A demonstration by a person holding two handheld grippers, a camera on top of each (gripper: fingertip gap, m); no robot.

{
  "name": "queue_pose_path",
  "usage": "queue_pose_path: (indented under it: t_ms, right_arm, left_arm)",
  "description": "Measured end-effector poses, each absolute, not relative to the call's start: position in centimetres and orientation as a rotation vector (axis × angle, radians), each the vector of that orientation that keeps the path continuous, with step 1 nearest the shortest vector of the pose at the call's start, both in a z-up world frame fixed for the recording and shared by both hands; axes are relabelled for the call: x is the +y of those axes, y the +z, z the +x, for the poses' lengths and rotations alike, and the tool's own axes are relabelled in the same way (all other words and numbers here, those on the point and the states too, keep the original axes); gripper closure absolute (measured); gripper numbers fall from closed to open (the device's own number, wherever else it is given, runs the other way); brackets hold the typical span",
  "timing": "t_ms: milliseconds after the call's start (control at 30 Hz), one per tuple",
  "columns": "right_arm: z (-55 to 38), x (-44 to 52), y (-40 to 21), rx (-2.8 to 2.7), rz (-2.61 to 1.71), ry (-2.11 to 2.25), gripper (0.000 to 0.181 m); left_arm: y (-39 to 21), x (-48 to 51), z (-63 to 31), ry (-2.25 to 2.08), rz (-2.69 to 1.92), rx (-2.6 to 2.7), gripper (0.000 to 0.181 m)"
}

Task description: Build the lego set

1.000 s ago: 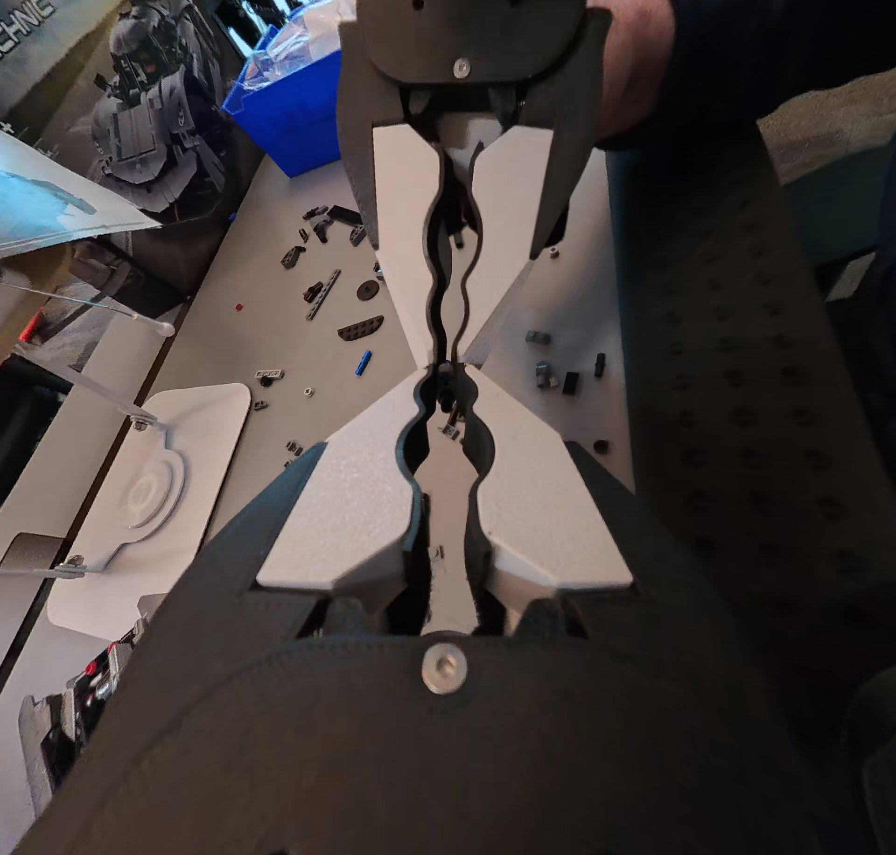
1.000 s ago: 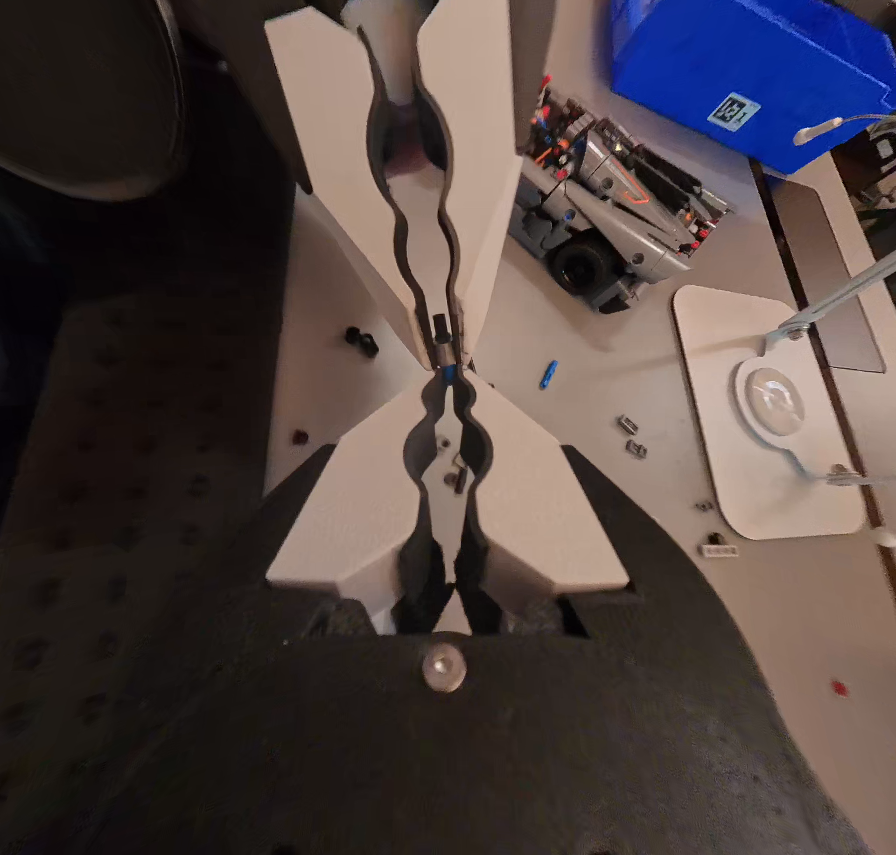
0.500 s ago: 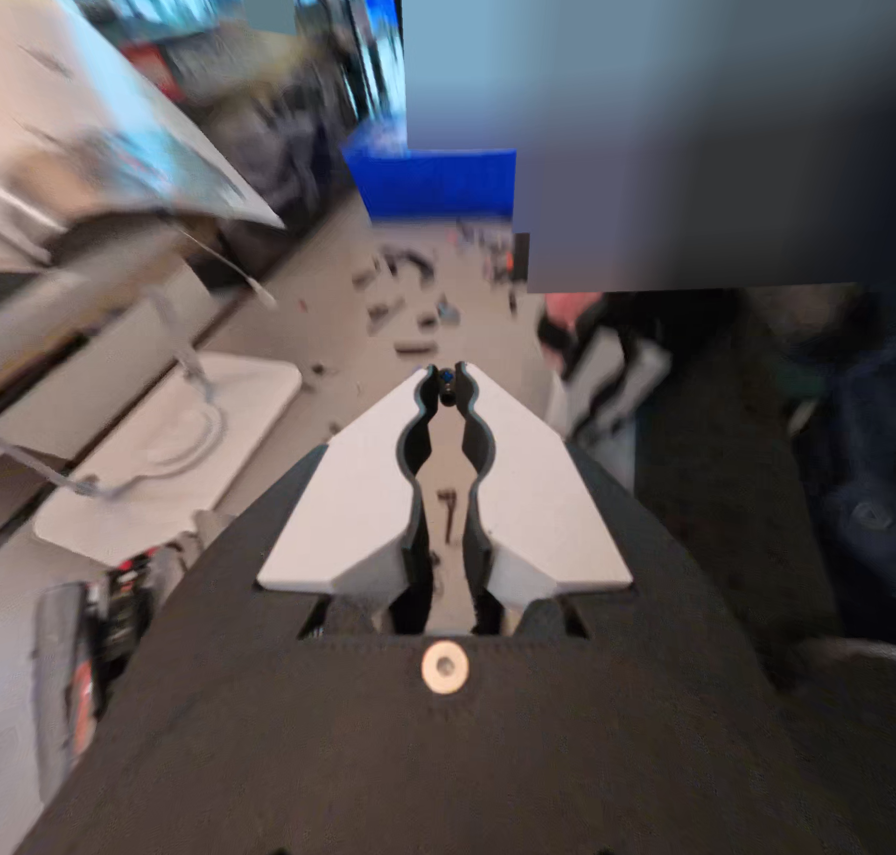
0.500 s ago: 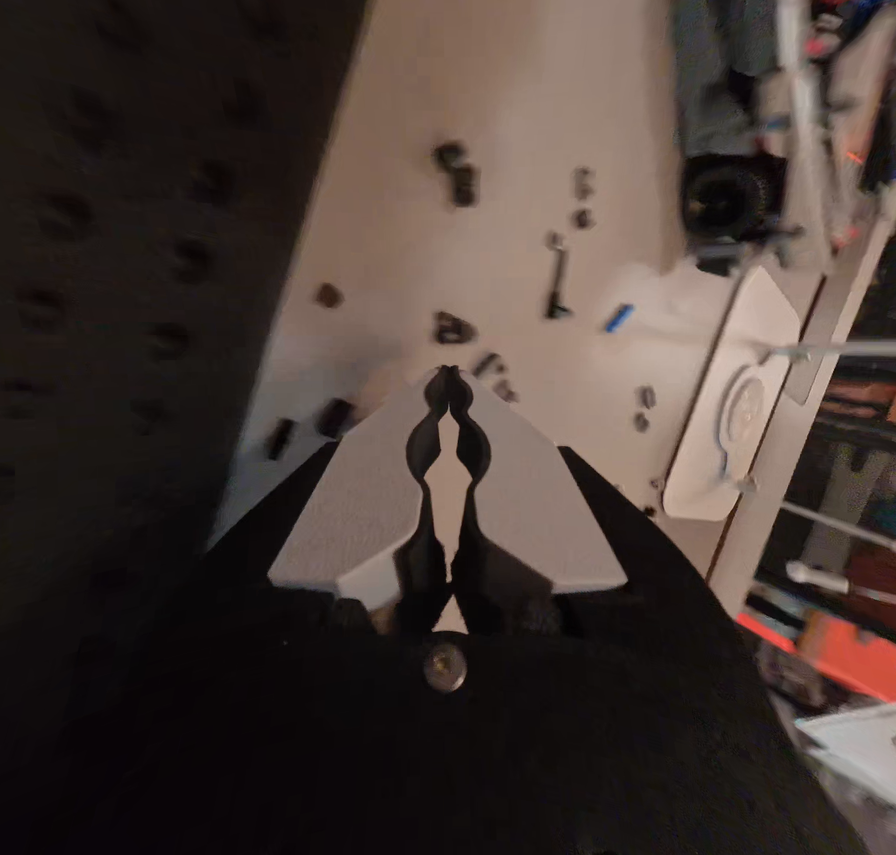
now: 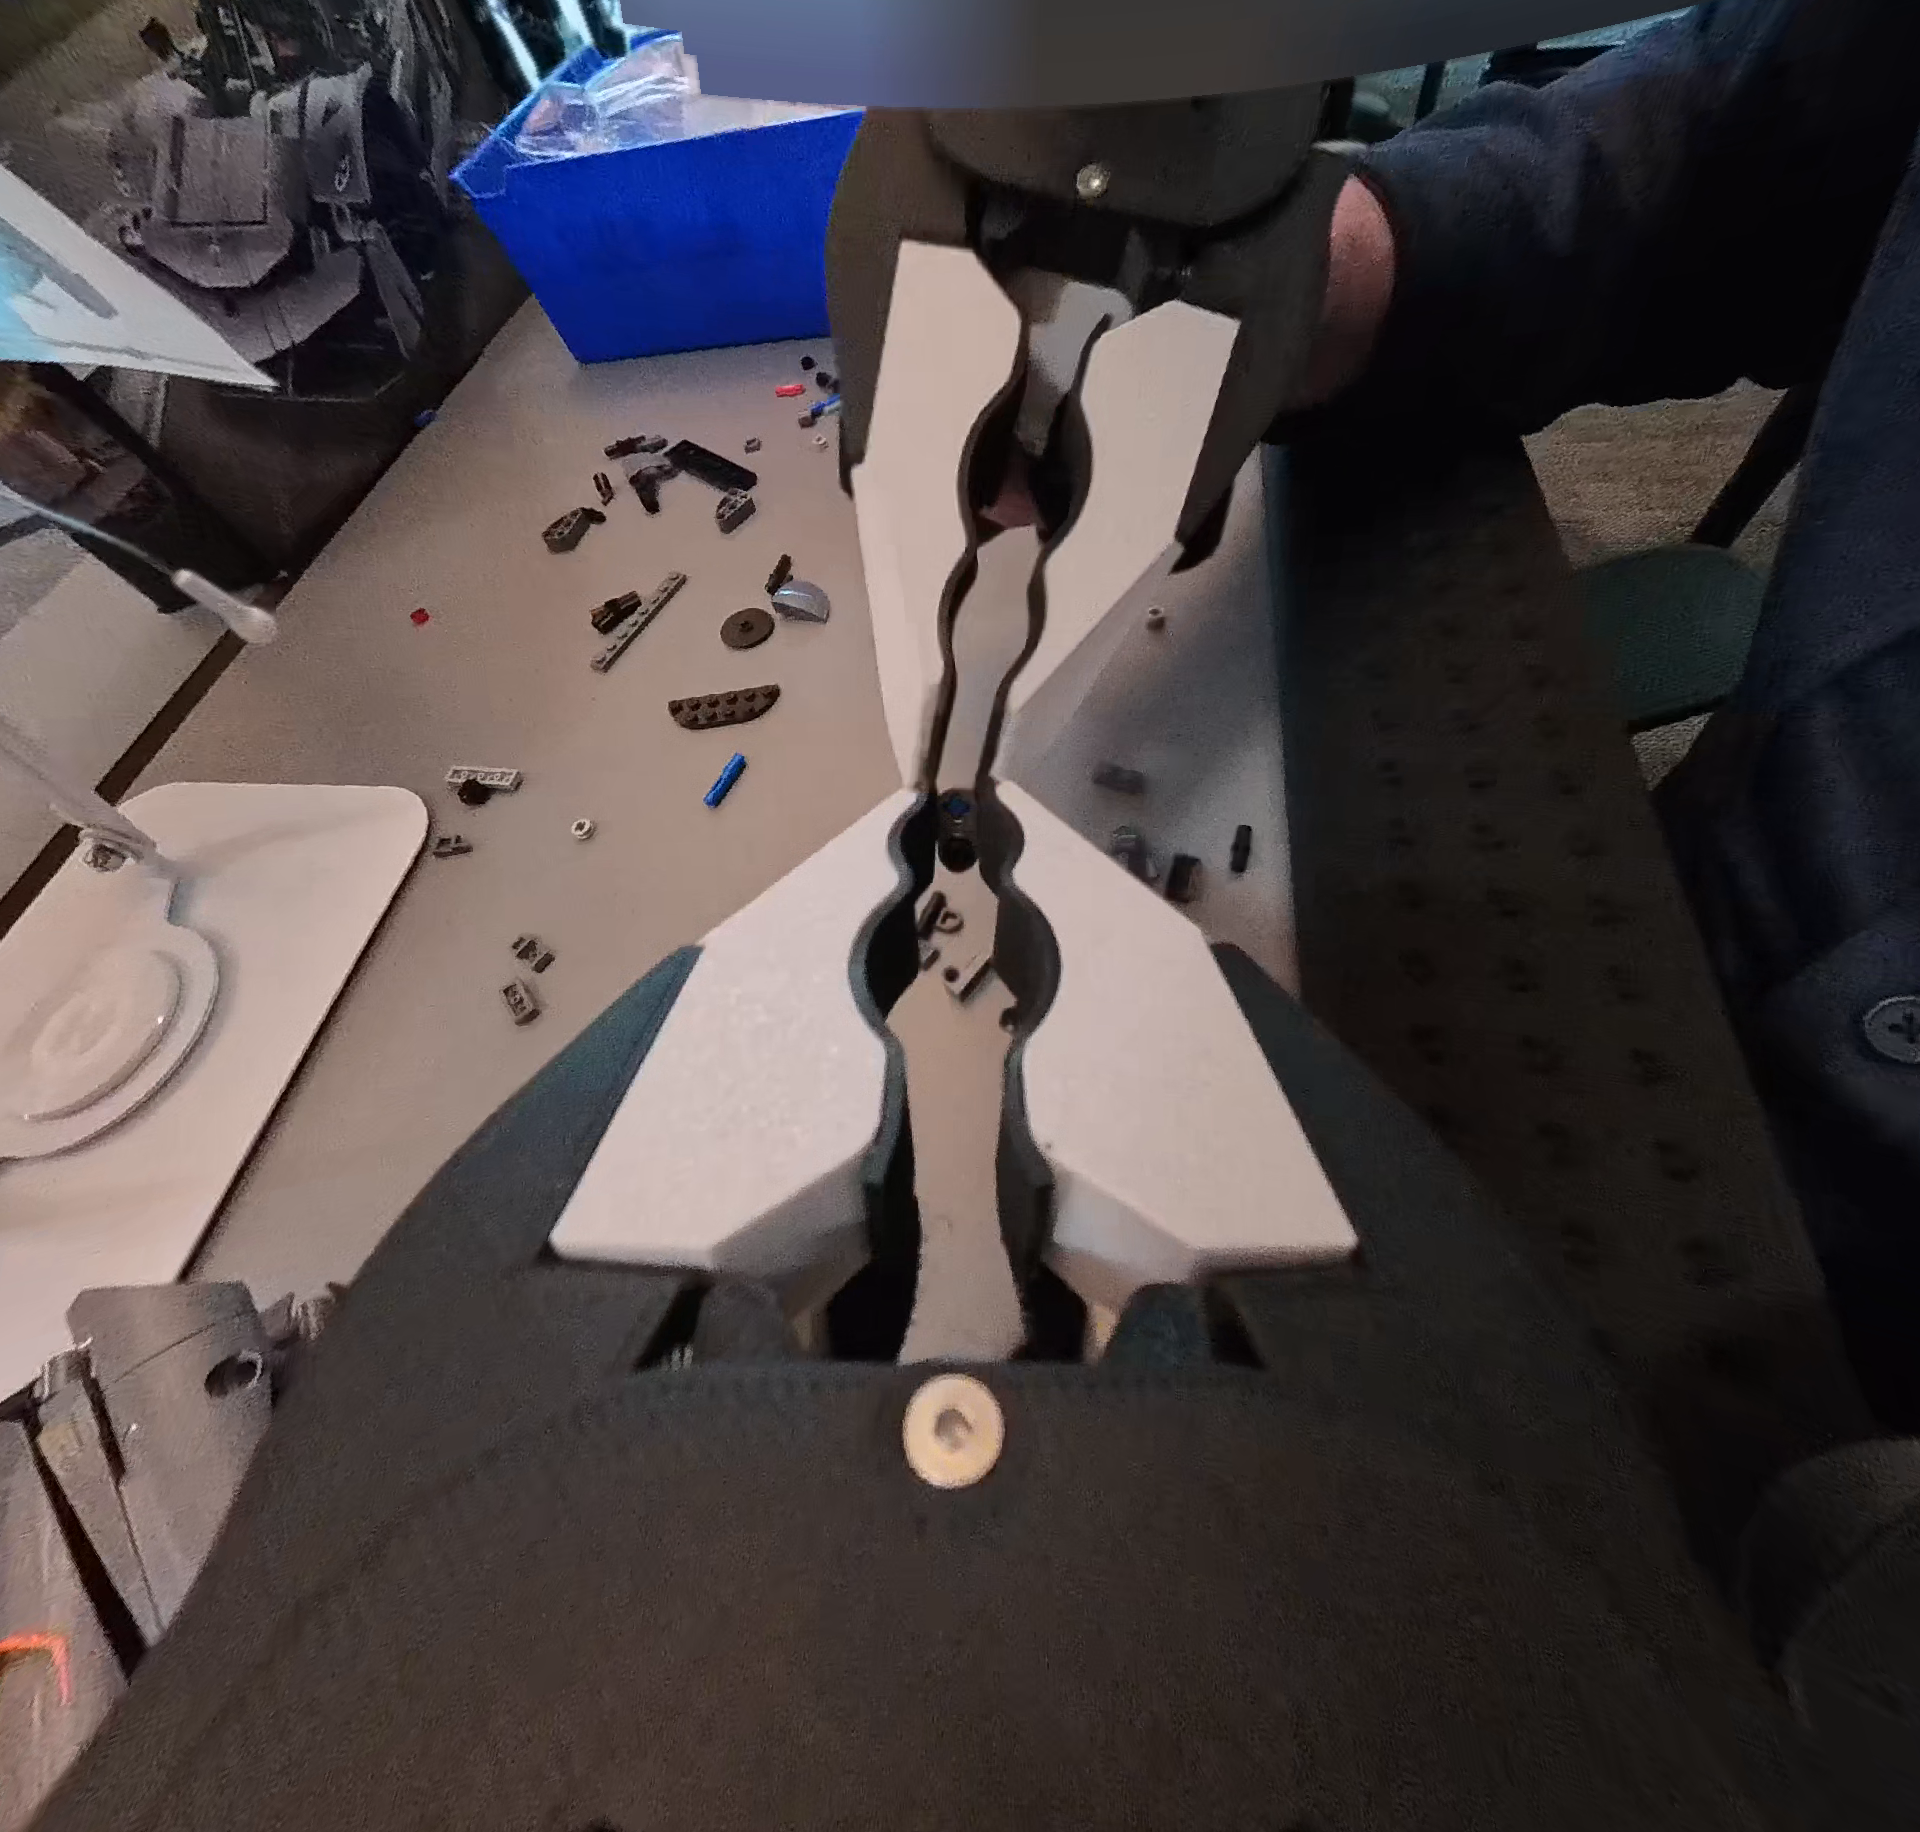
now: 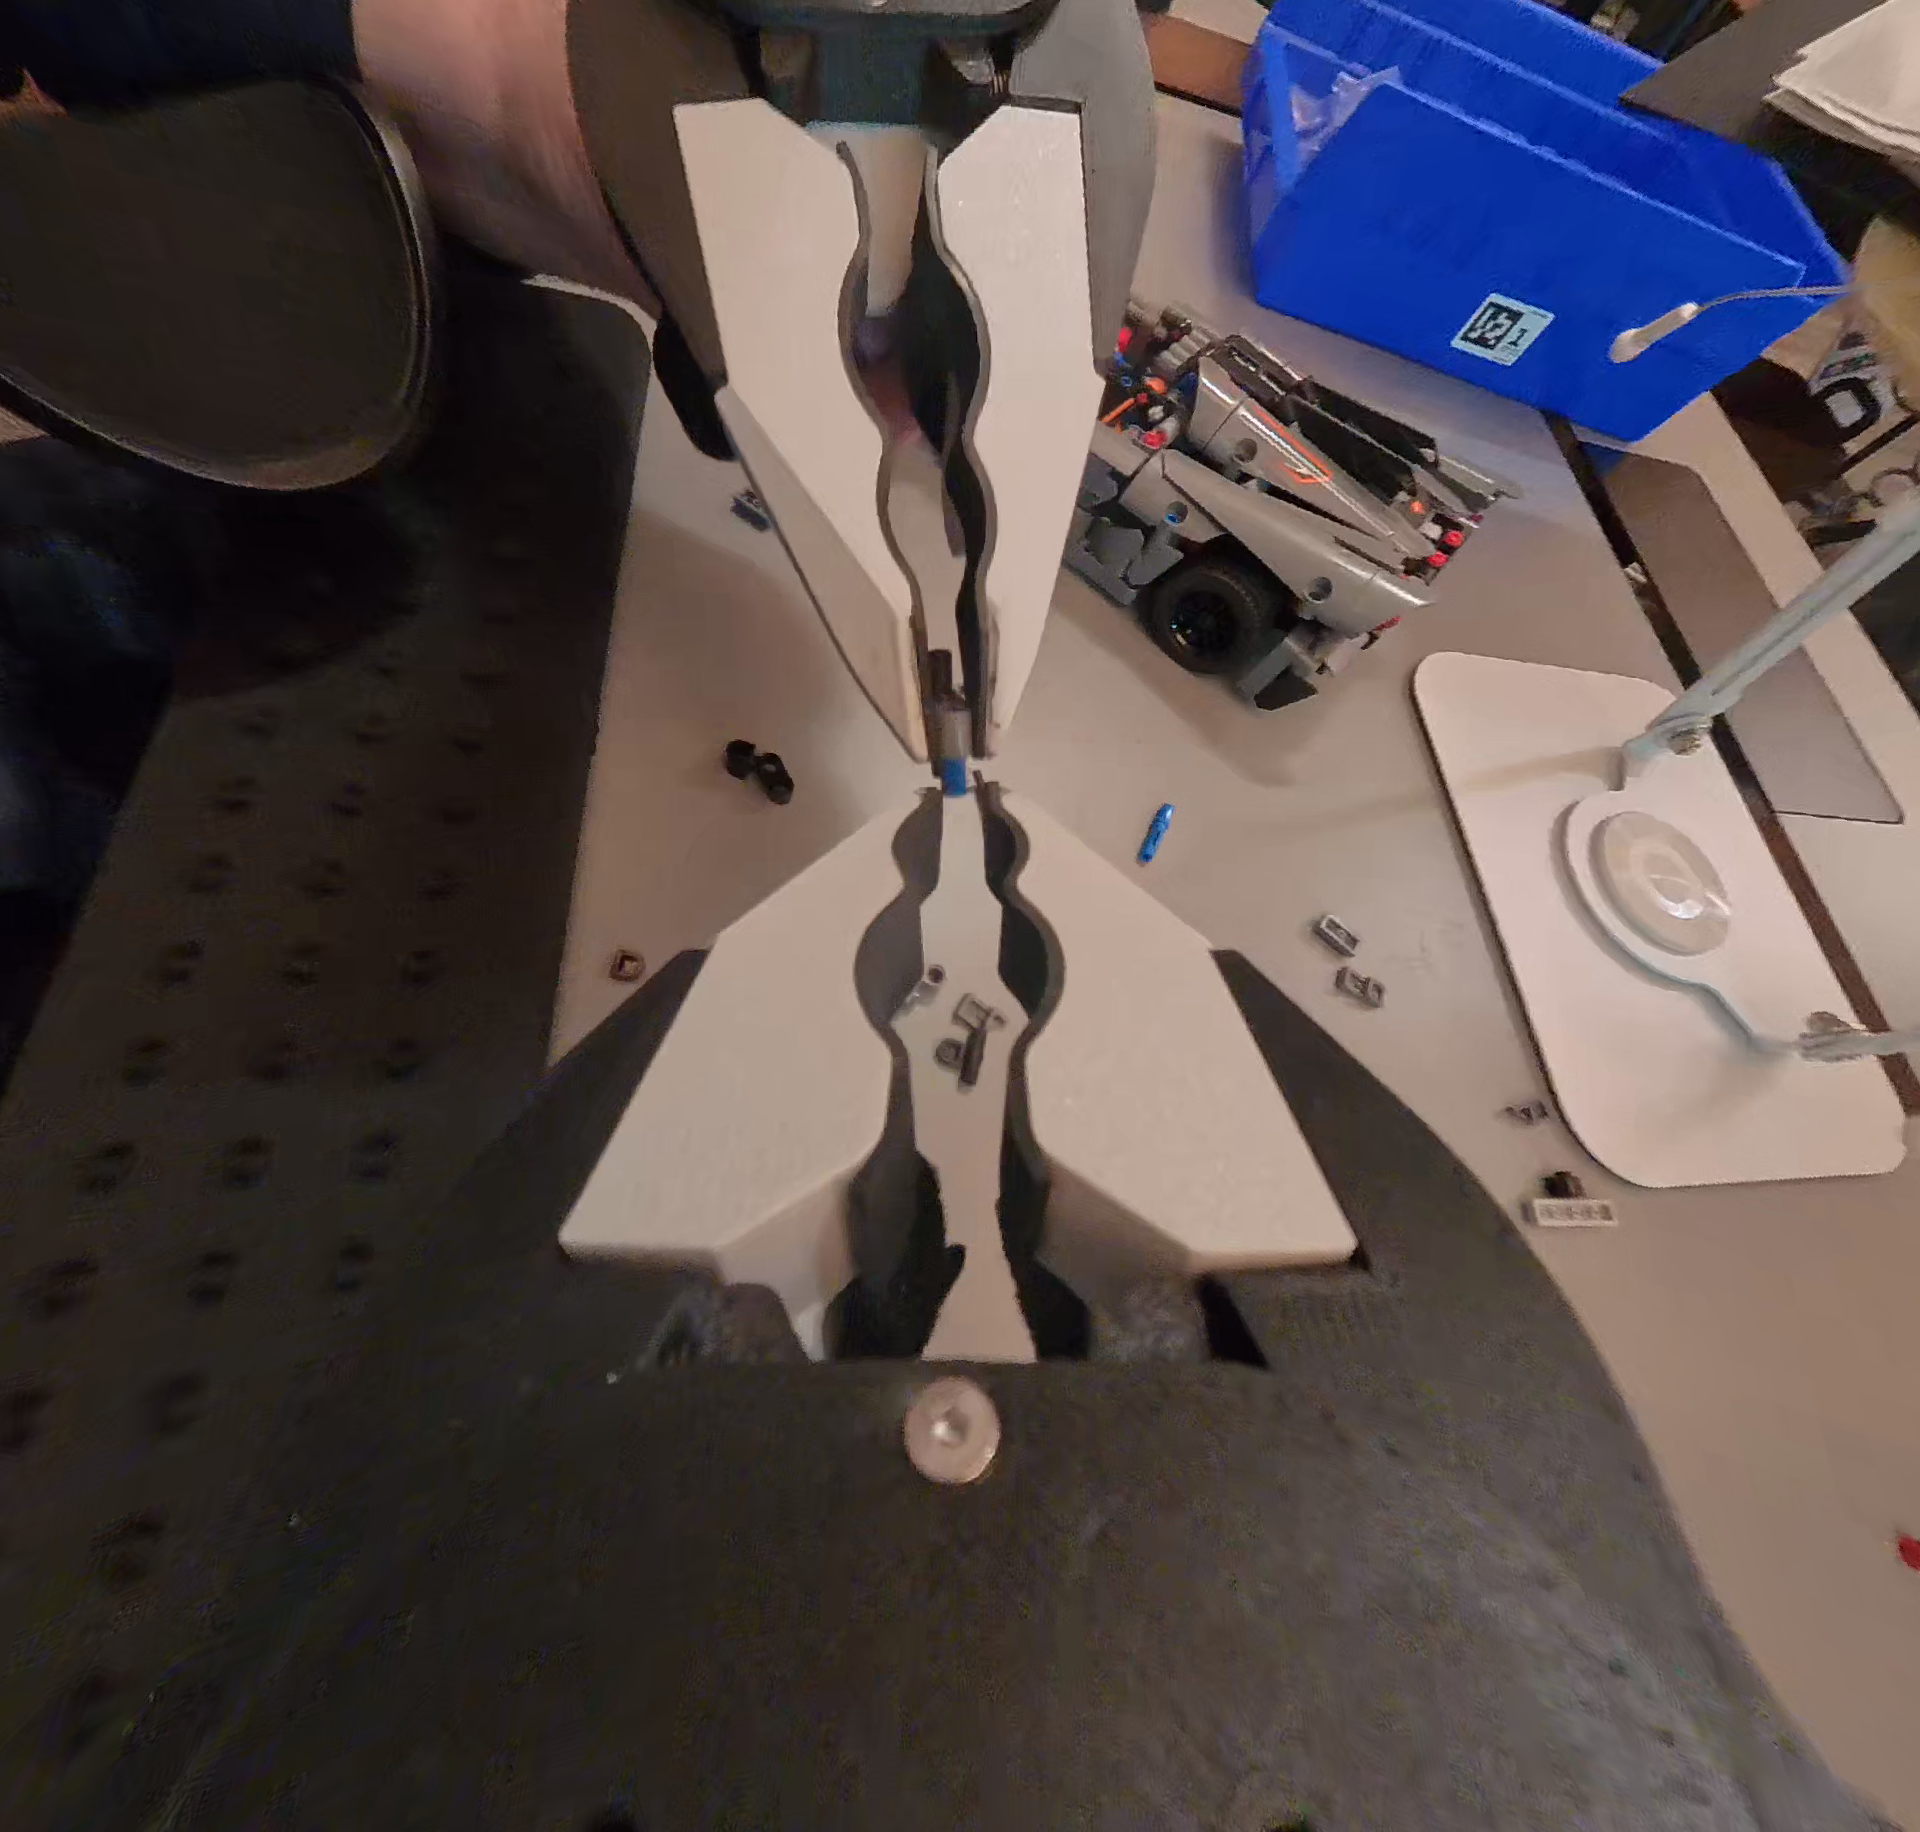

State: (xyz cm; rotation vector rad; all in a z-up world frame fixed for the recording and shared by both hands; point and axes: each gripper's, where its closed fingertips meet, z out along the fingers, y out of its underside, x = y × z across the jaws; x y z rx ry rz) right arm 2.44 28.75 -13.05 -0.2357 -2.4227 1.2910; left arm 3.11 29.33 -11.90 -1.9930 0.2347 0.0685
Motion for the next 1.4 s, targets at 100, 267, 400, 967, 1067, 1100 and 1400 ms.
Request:
queue_pose_path:
  t_ms: [100,267,400,967,1067,1100,1400]
  right_arm:
    - [2.5,28.5,-13.0,-2.418,-0.24,1.283,0.179]
    - [2.4,28.4,-12.8,-2.416,-0.262,1.296,0.18]
    - [2.5,28.6,-13.1,-2.425,-0.243,1.257,0.181]
    - [5.9,27.3,-14.8,-2.472,0.12,1.024,0.181]
    - [4.7,27.9,-16.9,-2.52,0.094,0.924,0.181]
    - [4.0,28.4,-15.2,-2.513,-0.002,1.053,0.181]
    - [3.3,29.5,-16.8,-2.613,-0.115,1.048,0.181]
  left_arm:
    - [-11.9,29.7,3.2,0.108,-1.995,0.255,0.178]
    - [-11.6,29.7,3.1,0.135,-1.97,0.253,0.178]
    - [-11.8,29.6,3.2,0.12,-1.976,0.258,0.177]
    - [-8.9,28.2,1.4,0.056,-1.899,0.1,0.181]
    - [-8.1,27.3,1.2,0.044,-1.873,0.078,0.181]
    - [-9.5,27.9,2.5,-0.011,-1.913,0.105,0.181]
    - [-10.8,28.1,1.5,-0.14,-1.943,0.068,0.181]
